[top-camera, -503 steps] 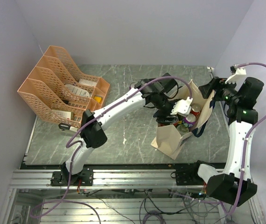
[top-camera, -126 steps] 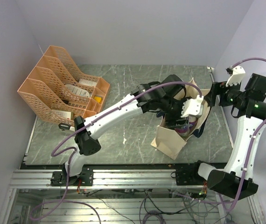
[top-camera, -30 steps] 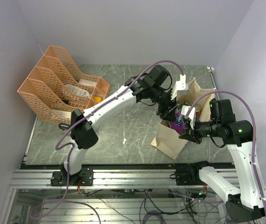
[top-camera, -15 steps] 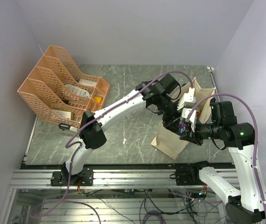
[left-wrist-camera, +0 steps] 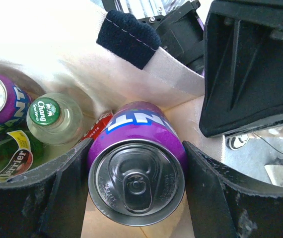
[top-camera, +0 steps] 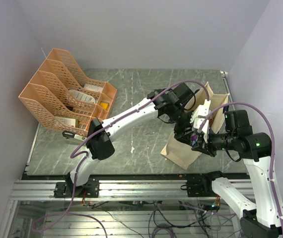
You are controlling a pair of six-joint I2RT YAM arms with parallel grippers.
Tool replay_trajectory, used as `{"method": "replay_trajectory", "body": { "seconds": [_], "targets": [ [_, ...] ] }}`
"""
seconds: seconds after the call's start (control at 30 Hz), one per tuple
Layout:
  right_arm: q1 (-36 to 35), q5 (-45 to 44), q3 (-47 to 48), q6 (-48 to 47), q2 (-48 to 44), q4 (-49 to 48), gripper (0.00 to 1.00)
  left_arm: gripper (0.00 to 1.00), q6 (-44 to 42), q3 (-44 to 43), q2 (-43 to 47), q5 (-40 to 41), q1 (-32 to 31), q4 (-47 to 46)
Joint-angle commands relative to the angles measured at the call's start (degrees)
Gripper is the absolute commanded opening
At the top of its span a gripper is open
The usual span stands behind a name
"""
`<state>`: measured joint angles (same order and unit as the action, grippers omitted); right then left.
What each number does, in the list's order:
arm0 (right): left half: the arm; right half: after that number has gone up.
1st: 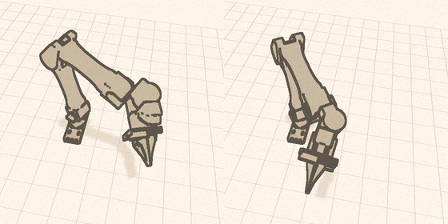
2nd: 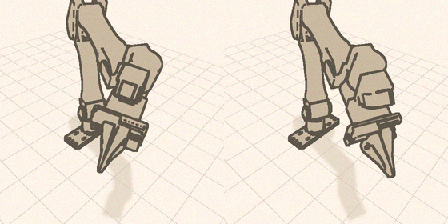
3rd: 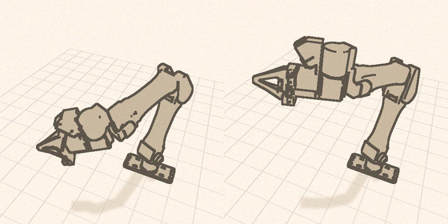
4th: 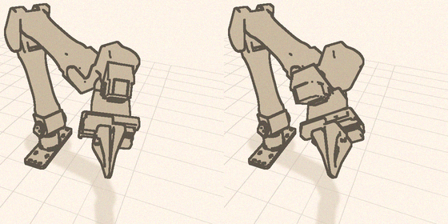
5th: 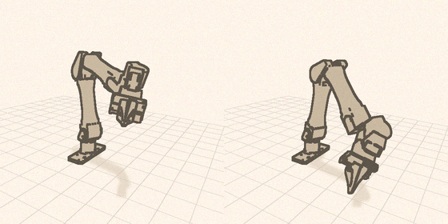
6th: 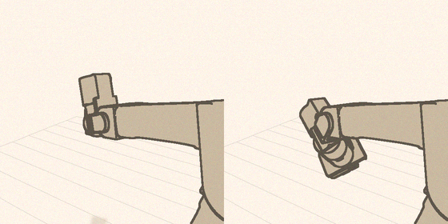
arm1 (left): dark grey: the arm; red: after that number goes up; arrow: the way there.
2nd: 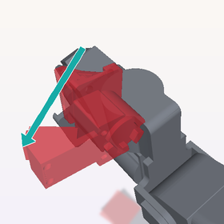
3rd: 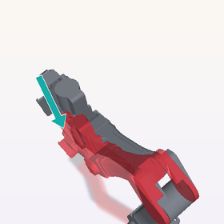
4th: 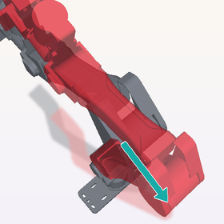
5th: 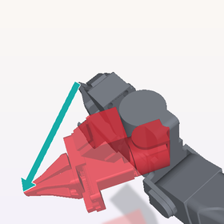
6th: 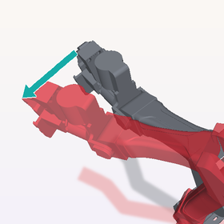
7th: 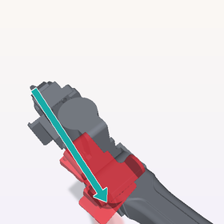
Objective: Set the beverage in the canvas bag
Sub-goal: Place the drink in the canvas bag.
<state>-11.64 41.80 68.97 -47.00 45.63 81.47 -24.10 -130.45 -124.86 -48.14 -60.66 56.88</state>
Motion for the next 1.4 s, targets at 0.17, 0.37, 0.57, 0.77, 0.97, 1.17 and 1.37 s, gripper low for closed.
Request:
{"method": "replay_trajectory", "body": {
  "seconds": [0.17,0.37,0.57,0.77,0.97,1.17,1.37],
  "targets": [
    [-0.2,3.0,0.8,-1.2,-2.0,-2.5,0.00,0.07,-2.3,0.9,-3.2,5.1,-3.4,5.1],
    [-0.2,3.5,0.9,-1.0,-2.2,-2.5,0.00,0.07,-3.0,6.1,-1.4,9.2,-4.8,1.0],
    [-0.2,3.3,0.9,-1.5,-2.4,-2.5,0.00,0.07,-4.1,11.2,0.4,12.4,-5.8,-3.5],
    [-0.2,2.7,0.2,-2.4,-2.8,-2.5,0.00,0.07,-9.9,12.0,0.1,13.3,-6.5,-4.3],
    [-0.2,2.2,-1.0,-2.5,-3.2,-2.5,0.00,0.08,-21.5,10.2,-1.5,5.9,-6.7,0.8],
    [-0.2,1.7,-1.4,-2.3,-3.6,-2.5,0.00,0.12,-33.4,6.1,-5.0,1.8,-6.8,8.8],
    [-0.2,1.2,-1.8,-2.2,-3.8,-2.5,0.00,0.17,-38.2,3.1,-8.4,0.0,-7.2,14.2]
  ]
}}
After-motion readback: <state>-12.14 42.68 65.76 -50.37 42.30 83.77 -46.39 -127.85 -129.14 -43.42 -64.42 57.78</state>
